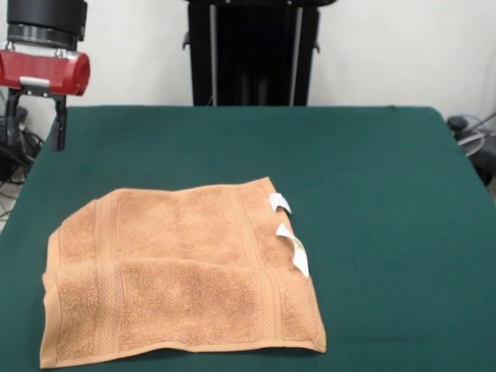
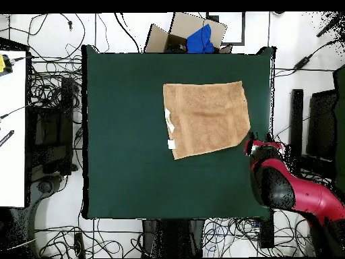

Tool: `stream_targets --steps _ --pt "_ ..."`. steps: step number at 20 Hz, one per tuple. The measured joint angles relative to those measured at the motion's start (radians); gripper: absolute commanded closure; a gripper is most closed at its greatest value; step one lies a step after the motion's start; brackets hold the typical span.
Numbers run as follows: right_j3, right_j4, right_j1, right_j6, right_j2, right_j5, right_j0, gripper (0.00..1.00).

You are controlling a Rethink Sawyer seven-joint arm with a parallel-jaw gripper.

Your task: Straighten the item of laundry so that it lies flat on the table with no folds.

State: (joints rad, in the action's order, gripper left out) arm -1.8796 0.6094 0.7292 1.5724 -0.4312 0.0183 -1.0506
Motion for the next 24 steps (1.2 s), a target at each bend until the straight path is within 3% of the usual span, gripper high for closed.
stream_targets --steps 14,24 --pt "0.006 -0.006 -0.010 0.000 0.004 0.000 0.038 0.00" --pt "0.037 -0.006 -0.077 0.000 0.010 0.000 0.104 0.00"
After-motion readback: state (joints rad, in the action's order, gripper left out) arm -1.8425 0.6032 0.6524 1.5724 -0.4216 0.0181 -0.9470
